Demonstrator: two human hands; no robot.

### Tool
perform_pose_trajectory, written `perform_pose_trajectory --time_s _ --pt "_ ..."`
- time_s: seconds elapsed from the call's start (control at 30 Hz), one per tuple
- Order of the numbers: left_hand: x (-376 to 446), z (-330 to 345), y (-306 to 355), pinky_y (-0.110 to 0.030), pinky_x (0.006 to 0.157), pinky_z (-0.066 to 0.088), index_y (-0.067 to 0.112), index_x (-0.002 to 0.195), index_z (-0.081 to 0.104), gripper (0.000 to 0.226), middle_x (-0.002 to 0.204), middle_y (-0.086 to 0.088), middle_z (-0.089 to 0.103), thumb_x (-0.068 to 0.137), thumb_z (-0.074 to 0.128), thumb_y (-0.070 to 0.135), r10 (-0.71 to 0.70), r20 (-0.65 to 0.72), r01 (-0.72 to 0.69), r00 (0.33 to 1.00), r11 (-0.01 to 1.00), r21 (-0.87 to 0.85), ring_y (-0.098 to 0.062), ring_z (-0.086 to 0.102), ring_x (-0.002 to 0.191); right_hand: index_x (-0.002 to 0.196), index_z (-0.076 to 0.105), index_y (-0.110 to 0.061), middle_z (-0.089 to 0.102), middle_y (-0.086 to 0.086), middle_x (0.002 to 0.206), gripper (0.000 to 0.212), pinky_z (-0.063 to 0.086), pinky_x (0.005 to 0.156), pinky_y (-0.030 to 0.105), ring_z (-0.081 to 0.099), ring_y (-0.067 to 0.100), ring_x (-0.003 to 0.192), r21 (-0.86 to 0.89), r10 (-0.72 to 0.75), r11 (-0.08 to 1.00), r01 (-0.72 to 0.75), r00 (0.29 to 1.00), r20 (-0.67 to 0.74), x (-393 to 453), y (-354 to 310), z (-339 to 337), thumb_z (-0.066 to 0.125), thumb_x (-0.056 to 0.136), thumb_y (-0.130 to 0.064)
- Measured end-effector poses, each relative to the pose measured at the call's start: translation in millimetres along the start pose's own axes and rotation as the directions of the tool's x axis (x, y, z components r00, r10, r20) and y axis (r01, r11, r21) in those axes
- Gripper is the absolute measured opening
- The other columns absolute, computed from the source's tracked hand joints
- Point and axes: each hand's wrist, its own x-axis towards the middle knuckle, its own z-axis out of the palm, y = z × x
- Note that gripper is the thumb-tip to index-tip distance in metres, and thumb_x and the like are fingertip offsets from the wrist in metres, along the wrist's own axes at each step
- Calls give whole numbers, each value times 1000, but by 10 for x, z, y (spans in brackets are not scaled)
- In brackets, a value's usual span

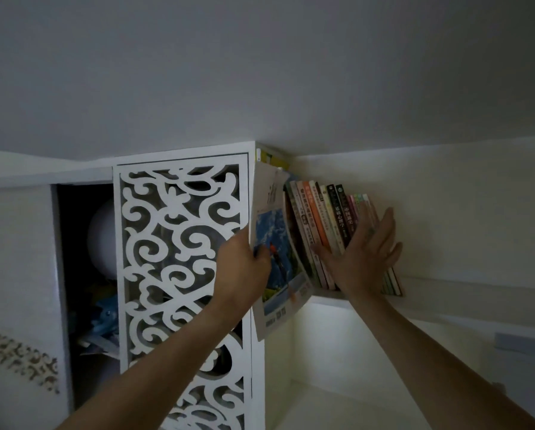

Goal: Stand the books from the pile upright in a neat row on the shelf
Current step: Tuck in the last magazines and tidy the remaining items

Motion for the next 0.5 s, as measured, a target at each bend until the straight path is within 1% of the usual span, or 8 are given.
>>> perform_pose_trajectory --time_s 0.03,0.07,0.17,0.23,0.3,0.37,0.43,0.5 --pt "10 -29 18 -7 47 45 3 117 61 17 96 -1 65 101 55 6 -9 -16 9 1000 1000 14 -8 57 67 161 1 -27 -3 23 167 131 10 117 72 4 43 154 -12 17 1000 -17 1000 12 -7 -26 45 69 65 -83" --pt "18 -61 28 -8 45 44 4 113 61 14 93 -1 65 101 55 5 -20 -20 21 1000 1000 19 -9 57 65 162 -2 -27 -5 23 167 134 11 116 74 3 44 154 -26 28 999 -27 999 19 -17 -54 95 69 64 -84" --pt "15 -136 40 -12 47 48 10 106 63 12 89 4 68 100 53 5 -41 27 41 999 999 3 -8 64 70 163 -3 -28 -5 24 168 136 7 116 74 -2 46 154 -62 63 996 -61 998 27 -51 -130 232 62 63 -92" --pt "-7 -147 38 -12 48 49 9 110 65 15 90 5 69 101 53 7 -39 55 39 998 999 -6 -6 65 72 164 -1 -26 -5 25 167 134 6 117 74 -2 47 154 -65 86 994 -86 996 6 -52 -157 294 53 64 -97" --pt "-23 -129 30 -12 51 51 8 116 66 19 98 2 71 101 53 8 -32 62 33 998 999 -9 -5 66 77 164 0 -24 -5 25 168 131 6 116 74 -2 48 154 -65 93 993 -94 995 -22 -41 -169 332 48 66 -97" --pt "-24 -91 26 -14 55 55 8 120 65 23 106 1 72 101 53 7 -32 59 34 998 999 -18 -4 67 82 164 1 -24 -4 24 168 128 6 116 74 -1 47 154 -59 91 994 -94 994 -51 -38 -178 355 52 68 -91" --pt "-17 -45 32 -9 52 51 8 122 64 23 106 2 70 102 53 7 -46 43 47 998 999 -21 -2 64 78 164 3 -24 -3 23 168 127 6 117 72 -1 44 155 -26 106 994 -109 991 -87 -31 -184 365 61 68 -84" --pt "2 7 43 -8 50 47 6 121 63 22 105 -1 71 102 53 7 -57 26 57 998 998 -18 -3 63 73 163 7 -22 -2 23 168 128 7 117 71 0 41 155 15 137 991 -136 982 -133 -12 -184 362 69 66 -78"
